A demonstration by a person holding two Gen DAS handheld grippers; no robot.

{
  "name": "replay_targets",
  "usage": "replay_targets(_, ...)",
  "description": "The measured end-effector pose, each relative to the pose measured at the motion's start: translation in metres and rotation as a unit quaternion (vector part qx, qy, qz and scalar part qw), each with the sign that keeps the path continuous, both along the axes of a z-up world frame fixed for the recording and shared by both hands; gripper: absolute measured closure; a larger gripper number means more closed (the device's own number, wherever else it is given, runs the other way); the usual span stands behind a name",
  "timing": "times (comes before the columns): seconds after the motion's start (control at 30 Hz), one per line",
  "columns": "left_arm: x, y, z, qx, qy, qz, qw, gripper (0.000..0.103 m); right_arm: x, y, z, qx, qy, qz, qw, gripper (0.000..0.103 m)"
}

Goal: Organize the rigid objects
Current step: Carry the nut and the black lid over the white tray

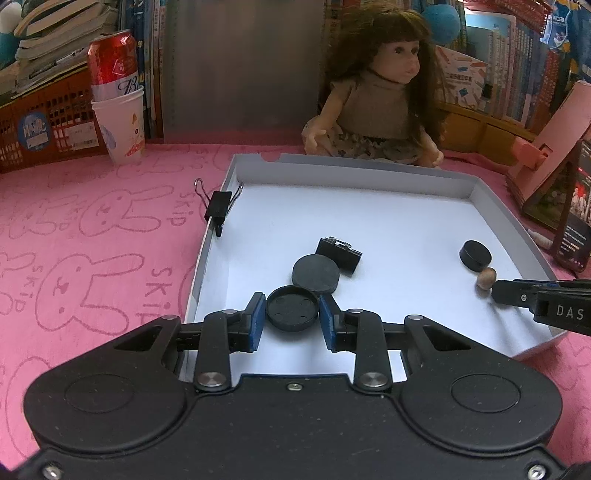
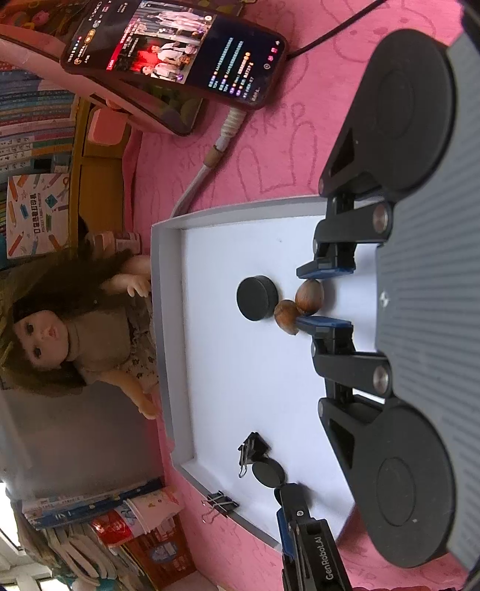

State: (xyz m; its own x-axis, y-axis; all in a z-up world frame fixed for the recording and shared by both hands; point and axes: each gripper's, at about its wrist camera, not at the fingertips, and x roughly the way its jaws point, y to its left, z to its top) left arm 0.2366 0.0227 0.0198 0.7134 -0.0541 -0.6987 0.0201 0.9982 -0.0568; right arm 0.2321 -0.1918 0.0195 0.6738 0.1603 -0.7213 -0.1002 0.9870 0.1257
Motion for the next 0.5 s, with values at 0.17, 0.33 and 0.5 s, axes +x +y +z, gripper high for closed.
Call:
replay_targets(0.17,0.006,-0.0019,-0.002,0.006,-0.006,0.003,1.0,0.074,0.0047,0.001,-0.0019,-0.008,-0.005,-0.002,1.0,0.077)
replay_targets(0.33,0.0085,-0.0032,-0.0022,0.01,-0.009,0.004,0.9999,0.073,0.0077,0.0008,-0.0032,-0.013,-0.012,-0.004,1.0,0.075)
replay_targets(0.5,0.0035,-0.0043,0.0013,0.006,-0.014,-0.003,0.9999,0.07,0.0039,0.0016,-0.002,-0.017,-0.022,-0.002,1.0,0.053)
